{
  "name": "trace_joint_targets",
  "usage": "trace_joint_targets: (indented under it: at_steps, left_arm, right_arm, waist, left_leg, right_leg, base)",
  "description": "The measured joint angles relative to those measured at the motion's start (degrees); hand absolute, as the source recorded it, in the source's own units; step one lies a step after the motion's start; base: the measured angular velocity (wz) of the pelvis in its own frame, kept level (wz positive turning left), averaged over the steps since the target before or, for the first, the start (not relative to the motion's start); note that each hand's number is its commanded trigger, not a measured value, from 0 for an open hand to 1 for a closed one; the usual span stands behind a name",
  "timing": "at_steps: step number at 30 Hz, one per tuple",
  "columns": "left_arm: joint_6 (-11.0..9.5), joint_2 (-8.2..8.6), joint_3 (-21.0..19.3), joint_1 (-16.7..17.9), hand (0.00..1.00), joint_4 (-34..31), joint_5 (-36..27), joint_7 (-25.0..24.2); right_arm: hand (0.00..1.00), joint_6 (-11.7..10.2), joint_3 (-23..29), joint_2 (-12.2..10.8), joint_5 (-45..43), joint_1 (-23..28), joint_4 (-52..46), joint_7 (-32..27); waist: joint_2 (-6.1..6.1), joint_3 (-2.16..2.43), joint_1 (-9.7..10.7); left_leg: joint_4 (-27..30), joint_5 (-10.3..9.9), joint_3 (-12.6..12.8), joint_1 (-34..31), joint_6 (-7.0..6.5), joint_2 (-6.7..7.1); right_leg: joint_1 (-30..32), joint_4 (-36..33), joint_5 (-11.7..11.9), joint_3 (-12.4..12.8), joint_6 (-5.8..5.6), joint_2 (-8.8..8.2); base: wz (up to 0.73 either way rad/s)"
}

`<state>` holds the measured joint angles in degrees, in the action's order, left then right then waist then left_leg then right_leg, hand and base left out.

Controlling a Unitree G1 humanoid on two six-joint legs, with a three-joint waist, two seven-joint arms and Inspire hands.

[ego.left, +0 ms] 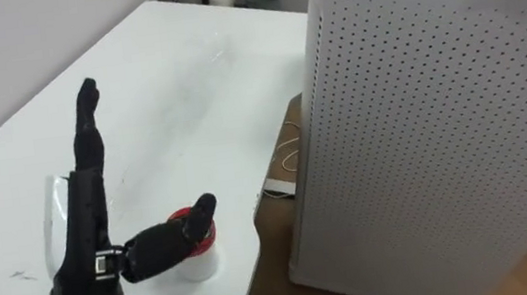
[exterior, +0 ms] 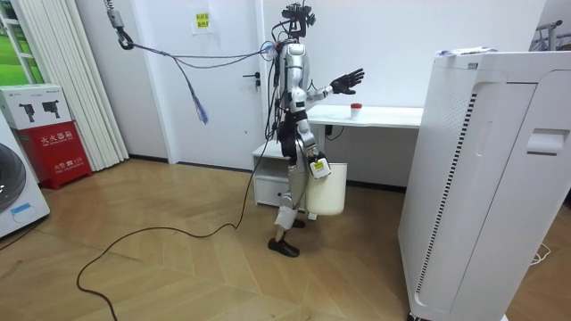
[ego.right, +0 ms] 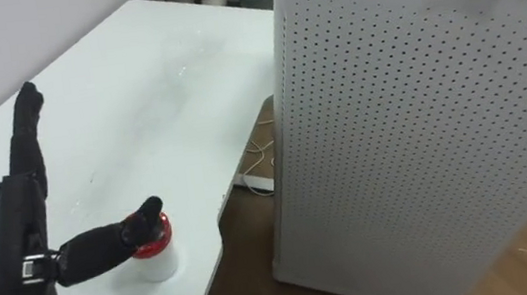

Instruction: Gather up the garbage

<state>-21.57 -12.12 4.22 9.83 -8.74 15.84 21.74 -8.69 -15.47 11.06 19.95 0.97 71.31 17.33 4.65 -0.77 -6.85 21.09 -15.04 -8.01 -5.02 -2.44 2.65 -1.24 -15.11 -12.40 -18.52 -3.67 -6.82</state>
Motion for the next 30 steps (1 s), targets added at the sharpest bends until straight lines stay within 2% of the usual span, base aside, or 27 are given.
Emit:
trace_joint_targets:
  at_steps: [5,10,15,17,22,24,26,30]
  left_arm:
    - [0.11,-0.01,0.03,2.5,0.0,1.03,0.09,-1.19]
    - [1.7,-0.05,0.07,4.25,0.0,1.53,0.05,-3.35]
    - [1.73,0.01,0.57,4.7,0.0,1.55,-0.12,-4.81]
    - [1.73,0.1,0.92,4.72,0.0,1.55,-0.26,-4.83]
    - [1.73,0.13,1.73,5.52,0.0,1.55,0.09,-4.81]
    - [1.72,0.02,1.75,6.19,0.0,1.56,0.06,-4.46]
    - [1.72,-0.11,1.76,6.48,0.0,1.58,-0.06,-4.12]
    - [1.7,-0.16,1.71,6.42,0.0,2.16,-0.54,-3.04]
  right_arm:
    - [1.0,0.01,0.58,0.07,-0.13,0.15,0.37,1.03]
    - [1.0,0.03,1.03,0.29,-0.21,0.17,0.8,2.14]
    - [1.0,0.03,0.97,0.8,-0.13,0.12,1.24,2.83]
    - [1.0,0.03,0.97,0.77,-0.09,0.0,1.54,2.83]
    - [1.0,0.02,0.94,0.74,-0.18,-0.13,1.94,2.83]
    - [1.0,0.02,0.97,0.7,-0.19,-0.22,1.94,2.81]
    - [1.0,0.0,0.98,0.7,-0.15,-0.47,1.98,2.78]
    - [1.0,-0.02,1.01,0.85,-0.55,-0.76,2.09,2.67]
  waist:
    - [-0.11,-0.03,-0.01]
    - [-0.4,0.04,-0.2]
    - [-1.17,0.55,-0.85]
    - [-1.24,0.61,-0.83]
    - [-0.43,0.54,-0.58]
    - [0.3,0.26,0.08]
    - [0.79,0.33,0.28]
    - [0.88,0.25,0.35]
  left_leg:
    - [-0.81,0.03,-0.24,0.16,0.05,-0.03]
    - [-1.64,0.16,-0.2,0.35,0.22,0.0]
    - [-1.93,0.41,-0.71,0.47,0.58,-0.01]
    - [-2.39,0.53,-1.23,0.68,0.72,0.03]
    - [-3.2,0.9,-1.92,0.78,0.98,0.04]
    - [-3.24,0.94,-2.16,0.97,1.03,0.07]
    - [-3.25,0.94,-2.12,0.99,1.04,0.05]
    - [-3.24,0.94,-1.98,0.98,1.04,0.02]
  right_leg:
    - [-0.41,0.61,0.13,-0.29,0.04,0.18]
    - [-0.71,1.65,0.44,-0.34,0.07,0.58]
    - [-0.75,2.5,0.5,-0.3,0.17,0.84]
    - [-0.87,2.58,0.5,-0.33,0.17,0.89]
    - [-1.07,3.13,0.5,-0.58,0.17,1.02]
    - [-1.7,3.66,0.5,-1.12,0.18,1.11]
    - [-1.76,3.66,0.5,-1.32,0.18,1.13]
    - [-1.75,3.65,0.51,-1.18,0.19,1.07]
  base:
    - [0.02]
    - [0.0]
    - [0.0]
    - [0.08]
    - [0.07]
    - [0.12]
    - [0.05]
    - [0.0]
